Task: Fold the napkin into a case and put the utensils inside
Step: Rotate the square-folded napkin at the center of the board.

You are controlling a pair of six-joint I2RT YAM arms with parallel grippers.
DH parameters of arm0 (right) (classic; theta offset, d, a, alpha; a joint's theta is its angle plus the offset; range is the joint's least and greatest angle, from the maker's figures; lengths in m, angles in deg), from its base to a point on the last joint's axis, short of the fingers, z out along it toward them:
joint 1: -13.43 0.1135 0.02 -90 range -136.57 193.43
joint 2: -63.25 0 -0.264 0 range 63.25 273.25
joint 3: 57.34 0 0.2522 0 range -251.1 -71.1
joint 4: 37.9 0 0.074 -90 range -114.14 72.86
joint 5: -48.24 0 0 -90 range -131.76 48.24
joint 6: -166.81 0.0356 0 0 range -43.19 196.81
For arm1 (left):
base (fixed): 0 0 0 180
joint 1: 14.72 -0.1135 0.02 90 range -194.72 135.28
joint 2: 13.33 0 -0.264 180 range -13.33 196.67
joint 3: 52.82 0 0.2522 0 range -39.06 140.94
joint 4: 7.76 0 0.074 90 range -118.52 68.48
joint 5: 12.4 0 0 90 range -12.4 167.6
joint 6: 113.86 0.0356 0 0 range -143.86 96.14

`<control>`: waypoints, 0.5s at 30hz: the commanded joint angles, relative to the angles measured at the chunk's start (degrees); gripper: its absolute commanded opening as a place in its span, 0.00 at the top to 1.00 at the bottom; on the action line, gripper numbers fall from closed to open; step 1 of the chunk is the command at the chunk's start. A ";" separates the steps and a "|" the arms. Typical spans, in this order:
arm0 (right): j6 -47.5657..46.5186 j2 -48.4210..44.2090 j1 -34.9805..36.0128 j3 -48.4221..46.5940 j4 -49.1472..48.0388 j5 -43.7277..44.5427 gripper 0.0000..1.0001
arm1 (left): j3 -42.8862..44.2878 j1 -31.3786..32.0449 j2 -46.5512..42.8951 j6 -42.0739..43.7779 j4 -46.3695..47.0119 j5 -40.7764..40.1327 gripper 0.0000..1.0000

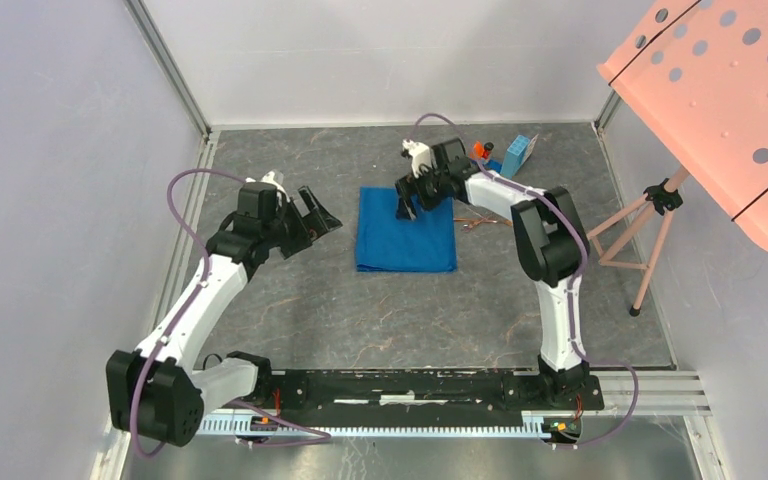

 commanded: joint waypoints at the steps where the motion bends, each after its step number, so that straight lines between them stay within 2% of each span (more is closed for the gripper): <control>1: 2.48 3.61 1.00 -11.71 4.01 -7.31 0.09 | -0.77 -0.16 4.13 -3.91 9.98 7.97 0.00; 4: 9.61 -1.69 0.91 -6.57 -0.68 -8.23 0.09 | -1.15 0.60 9.54 -7.19 17.61 11.54 0.04; 8: 15.13 -10.10 0.39 1.61 -0.34 0.22 0.09 | 3.74 4.26 19.56 -7.42 21.08 13.74 0.15; 12: 17.27 -20.77 -0.79 14.30 -5.27 4.98 0.08 | 9.59 7.05 28.91 -6.16 20.53 12.73 0.15; 15: 15.48 -25.83 -1.33 18.70 -5.70 6.50 0.07 | 13.39 8.26 34.67 -4.68 19.77 12.71 0.13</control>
